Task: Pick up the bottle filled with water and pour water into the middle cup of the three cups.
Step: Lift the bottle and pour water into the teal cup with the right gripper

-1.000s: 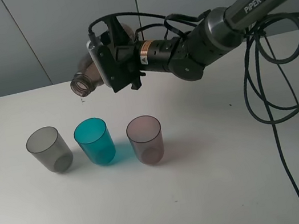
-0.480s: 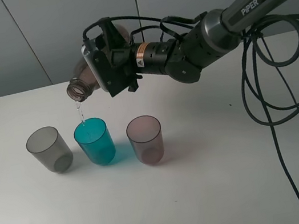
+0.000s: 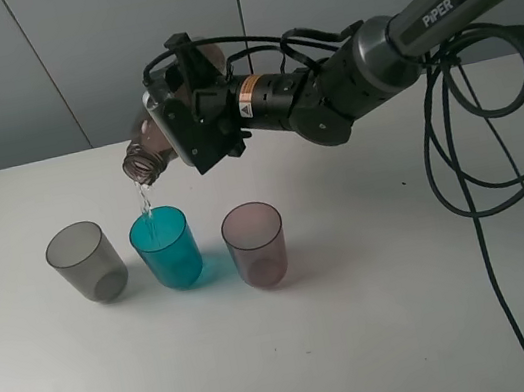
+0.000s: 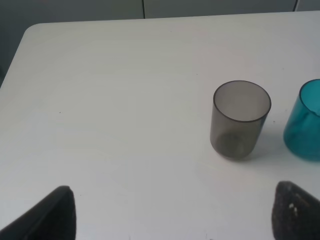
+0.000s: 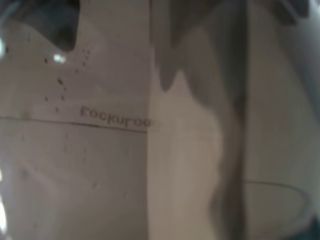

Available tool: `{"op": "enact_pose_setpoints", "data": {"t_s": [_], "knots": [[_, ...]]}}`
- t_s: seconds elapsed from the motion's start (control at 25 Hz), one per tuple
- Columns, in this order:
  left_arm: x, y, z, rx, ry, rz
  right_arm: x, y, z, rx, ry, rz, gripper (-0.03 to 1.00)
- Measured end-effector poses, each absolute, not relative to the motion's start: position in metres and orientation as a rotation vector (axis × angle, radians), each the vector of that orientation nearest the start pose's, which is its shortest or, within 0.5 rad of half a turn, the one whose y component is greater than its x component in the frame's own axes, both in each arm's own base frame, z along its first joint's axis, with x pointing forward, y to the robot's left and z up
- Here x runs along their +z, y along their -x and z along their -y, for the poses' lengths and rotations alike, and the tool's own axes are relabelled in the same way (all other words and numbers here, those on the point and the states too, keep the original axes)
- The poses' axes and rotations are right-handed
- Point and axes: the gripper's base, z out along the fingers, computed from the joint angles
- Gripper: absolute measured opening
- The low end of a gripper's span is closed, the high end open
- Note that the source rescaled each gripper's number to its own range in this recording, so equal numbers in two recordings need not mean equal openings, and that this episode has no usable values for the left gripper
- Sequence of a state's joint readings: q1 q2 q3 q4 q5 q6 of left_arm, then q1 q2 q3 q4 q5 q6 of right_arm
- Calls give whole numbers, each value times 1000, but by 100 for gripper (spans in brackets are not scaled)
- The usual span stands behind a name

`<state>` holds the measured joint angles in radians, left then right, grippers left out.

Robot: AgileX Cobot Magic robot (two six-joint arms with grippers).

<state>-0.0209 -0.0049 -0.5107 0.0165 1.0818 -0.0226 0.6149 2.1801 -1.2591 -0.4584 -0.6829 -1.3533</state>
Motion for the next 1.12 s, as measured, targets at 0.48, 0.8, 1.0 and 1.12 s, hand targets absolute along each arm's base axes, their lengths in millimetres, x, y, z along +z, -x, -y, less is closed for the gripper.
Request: {"op": "enact_pose_setpoints", "data": {"t_s": [0.48, 0.8, 1.0, 1.12], "knots": [[279, 8, -1, -7, 3, -2050, 145, -365, -288, -621, 1738, -450, 2], [279, 8, -1, -6, 1, -2050, 146, -365, -288, -661, 1747, -407, 2], [279, 8, -1, -4, -3, -2050, 146, -366, -287, -697, 1758, -370, 2], [279, 8, -1, -4, -3, -2050, 146, -366, -287, -715, 1760, -357, 2]]}}
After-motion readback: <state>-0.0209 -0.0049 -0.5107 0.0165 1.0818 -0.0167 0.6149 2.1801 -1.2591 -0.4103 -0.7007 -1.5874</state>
